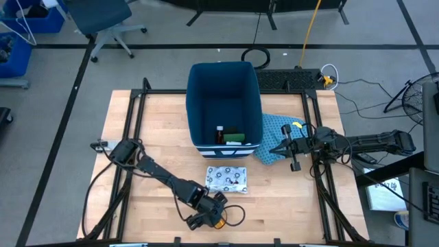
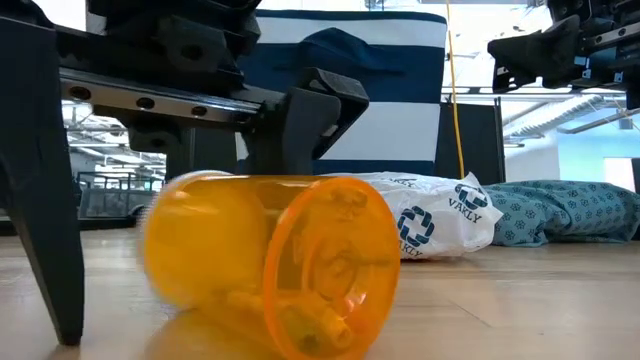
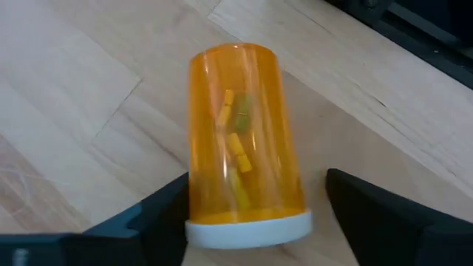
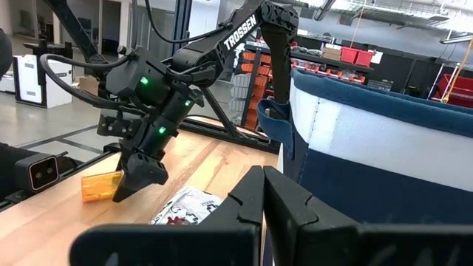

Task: Pick & place medical supplies in basket/bin
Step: Put the orange medicine bottle into the blue bin

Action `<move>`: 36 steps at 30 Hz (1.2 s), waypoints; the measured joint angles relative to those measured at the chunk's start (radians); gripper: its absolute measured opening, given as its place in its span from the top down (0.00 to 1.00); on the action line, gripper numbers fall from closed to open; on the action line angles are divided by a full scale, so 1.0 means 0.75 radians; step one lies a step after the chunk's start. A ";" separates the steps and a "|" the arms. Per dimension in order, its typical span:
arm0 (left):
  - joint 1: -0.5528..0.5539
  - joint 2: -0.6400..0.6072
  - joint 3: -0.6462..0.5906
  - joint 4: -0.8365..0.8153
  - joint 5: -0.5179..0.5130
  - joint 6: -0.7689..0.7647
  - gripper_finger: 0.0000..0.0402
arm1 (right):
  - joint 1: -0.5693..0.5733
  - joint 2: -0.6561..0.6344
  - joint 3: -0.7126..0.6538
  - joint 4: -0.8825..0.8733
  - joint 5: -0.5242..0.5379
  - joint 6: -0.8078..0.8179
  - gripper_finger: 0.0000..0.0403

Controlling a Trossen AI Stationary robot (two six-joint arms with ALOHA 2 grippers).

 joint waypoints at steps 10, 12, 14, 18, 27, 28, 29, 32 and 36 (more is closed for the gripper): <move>-0.001 0.002 0.000 0.005 0.012 -0.013 0.49 | 0.000 0.000 0.000 0.000 0.000 0.000 1.00; -0.001 0.002 0.000 0.006 0.010 -0.028 0.49 | 0.000 0.000 0.000 0.000 0.000 0.000 1.00; -0.001 0.001 0.000 0.006 0.004 -0.037 0.46 | 0.000 0.000 0.000 0.000 0.000 0.000 1.00; 0.000 -0.020 -0.001 -0.001 -0.017 -0.042 0.39 | 0.000 0.000 0.000 0.000 0.000 0.000 1.00; 0.029 -0.294 -0.001 -0.129 -0.190 -0.077 0.54 | 0.000 -0.001 0.000 0.000 -0.001 0.015 1.00; 0.033 -0.328 -0.001 -0.128 -0.183 -0.090 0.57 | 0.000 0.000 0.001 0.001 -0.001 0.015 1.00; 0.040 -0.352 0.000 -0.128 -0.160 -0.105 0.59 | 0.000 0.000 0.001 0.001 -0.001 0.015 1.00; 0.045 -0.382 0.001 -0.125 -0.127 -0.138 0.65 | 0.000 -0.001 0.001 0.004 -0.003 0.015 1.00; 0.032 -0.353 0.001 -0.112 -0.210 -0.139 0.66 | 0.001 -0.001 0.001 0.011 -0.003 0.034 1.00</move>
